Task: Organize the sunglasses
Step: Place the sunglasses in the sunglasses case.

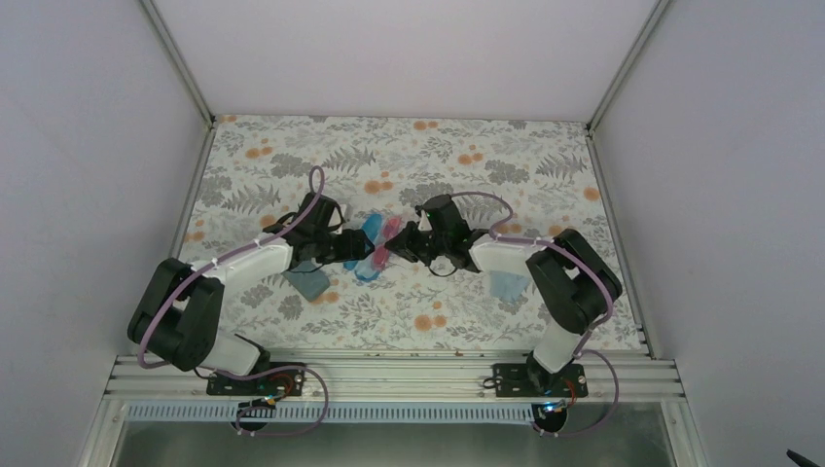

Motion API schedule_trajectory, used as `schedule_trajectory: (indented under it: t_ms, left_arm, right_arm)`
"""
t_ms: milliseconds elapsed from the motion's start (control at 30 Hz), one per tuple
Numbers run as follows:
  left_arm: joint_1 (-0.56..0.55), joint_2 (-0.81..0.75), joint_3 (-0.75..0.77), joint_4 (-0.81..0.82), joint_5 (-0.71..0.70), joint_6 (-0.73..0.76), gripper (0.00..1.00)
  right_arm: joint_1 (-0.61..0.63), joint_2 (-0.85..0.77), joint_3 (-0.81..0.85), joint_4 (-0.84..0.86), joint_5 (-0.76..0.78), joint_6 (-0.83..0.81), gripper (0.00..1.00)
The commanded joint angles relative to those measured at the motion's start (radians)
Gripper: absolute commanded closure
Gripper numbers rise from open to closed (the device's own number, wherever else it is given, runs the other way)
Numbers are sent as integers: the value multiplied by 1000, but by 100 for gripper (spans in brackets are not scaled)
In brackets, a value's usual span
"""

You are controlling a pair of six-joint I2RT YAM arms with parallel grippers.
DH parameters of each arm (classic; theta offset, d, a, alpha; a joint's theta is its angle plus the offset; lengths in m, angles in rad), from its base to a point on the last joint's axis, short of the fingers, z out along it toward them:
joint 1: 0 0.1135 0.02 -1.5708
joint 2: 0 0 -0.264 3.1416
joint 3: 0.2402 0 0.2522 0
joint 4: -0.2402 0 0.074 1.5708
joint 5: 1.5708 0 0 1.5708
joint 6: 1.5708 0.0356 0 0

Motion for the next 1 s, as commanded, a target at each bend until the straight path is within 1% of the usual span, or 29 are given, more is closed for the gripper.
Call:
schedule_trajectory:
  t_ms: [0, 233, 733, 833, 967]
  left_arm:
    - [8, -32, -10, 0, 46, -30, 25]
    - [10, -46, -13, 14, 78, -40, 25]
    - [11, -40, -18, 8, 59, -34, 25]
    - [11, -40, -16, 6, 59, -34, 25]
    - [11, -41, -9, 2, 59, -31, 25]
  right_arm:
    - [13, 40, 50, -12, -5, 9, 96]
    - [24, 74, 62, 0, -41, 2, 96]
    - [25, 131, 51, 77, -84, -6, 96]
    - [25, 132, 56, 67, -80, -13, 93]
    - [25, 130, 67, 43, -74, -33, 82]
